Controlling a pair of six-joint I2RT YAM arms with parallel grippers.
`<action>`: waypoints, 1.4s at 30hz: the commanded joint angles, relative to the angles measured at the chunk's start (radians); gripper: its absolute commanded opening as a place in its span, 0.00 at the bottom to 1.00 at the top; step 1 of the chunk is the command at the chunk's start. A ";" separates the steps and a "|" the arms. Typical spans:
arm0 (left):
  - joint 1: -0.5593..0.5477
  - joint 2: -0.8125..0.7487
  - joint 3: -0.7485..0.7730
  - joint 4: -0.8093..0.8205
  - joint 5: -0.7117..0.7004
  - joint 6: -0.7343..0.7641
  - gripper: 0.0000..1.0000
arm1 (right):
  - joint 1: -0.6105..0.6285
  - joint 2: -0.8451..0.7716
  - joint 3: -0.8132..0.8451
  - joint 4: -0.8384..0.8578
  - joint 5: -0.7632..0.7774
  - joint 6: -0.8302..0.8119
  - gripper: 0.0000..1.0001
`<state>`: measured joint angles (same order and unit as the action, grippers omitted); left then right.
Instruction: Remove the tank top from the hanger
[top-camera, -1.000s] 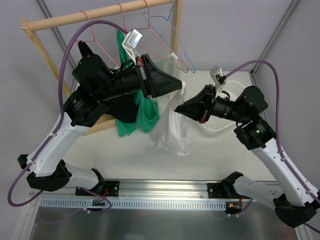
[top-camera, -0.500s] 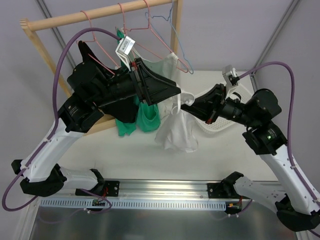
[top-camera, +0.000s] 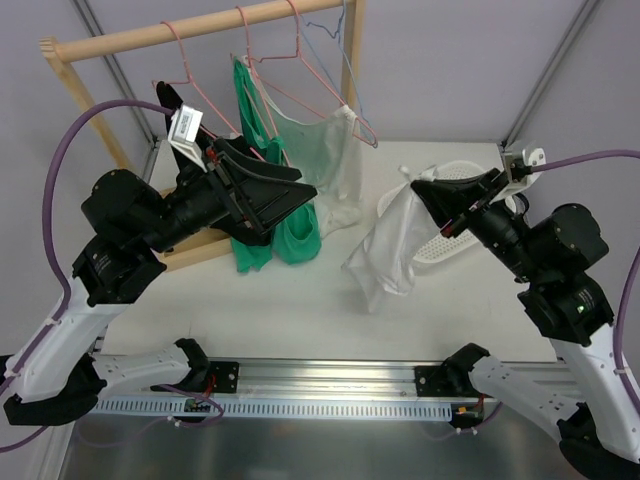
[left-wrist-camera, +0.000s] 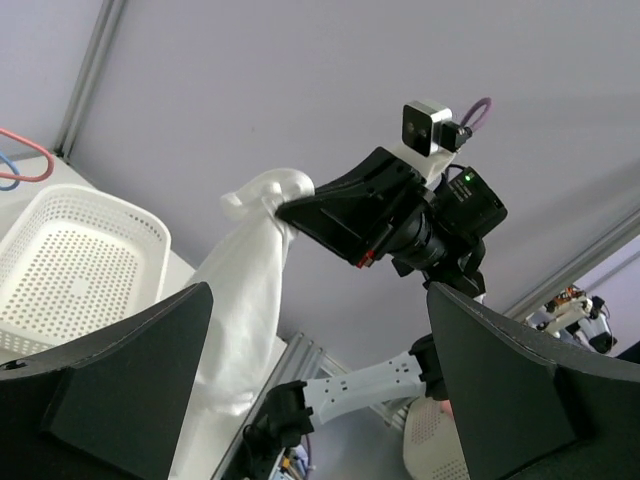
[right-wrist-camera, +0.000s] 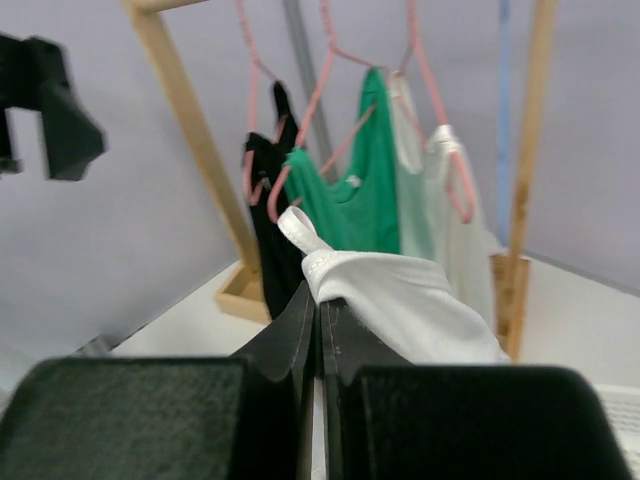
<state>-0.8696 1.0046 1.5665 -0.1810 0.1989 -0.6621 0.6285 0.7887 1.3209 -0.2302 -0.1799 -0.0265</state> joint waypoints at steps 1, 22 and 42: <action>0.000 -0.030 -0.025 0.035 -0.047 0.027 0.91 | -0.003 -0.009 0.043 -0.014 0.258 -0.110 0.00; 0.001 -0.138 -0.164 0.028 -0.096 0.071 0.92 | -0.335 0.379 0.215 0.158 0.448 -0.187 0.01; 0.001 -0.167 -0.175 -0.009 -0.289 0.180 0.92 | -0.374 0.508 0.414 -0.136 0.504 0.011 0.79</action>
<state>-0.8696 0.8242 1.3754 -0.2039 -0.0448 -0.5266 0.2581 1.2911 1.7084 -0.2878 0.3462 -0.0769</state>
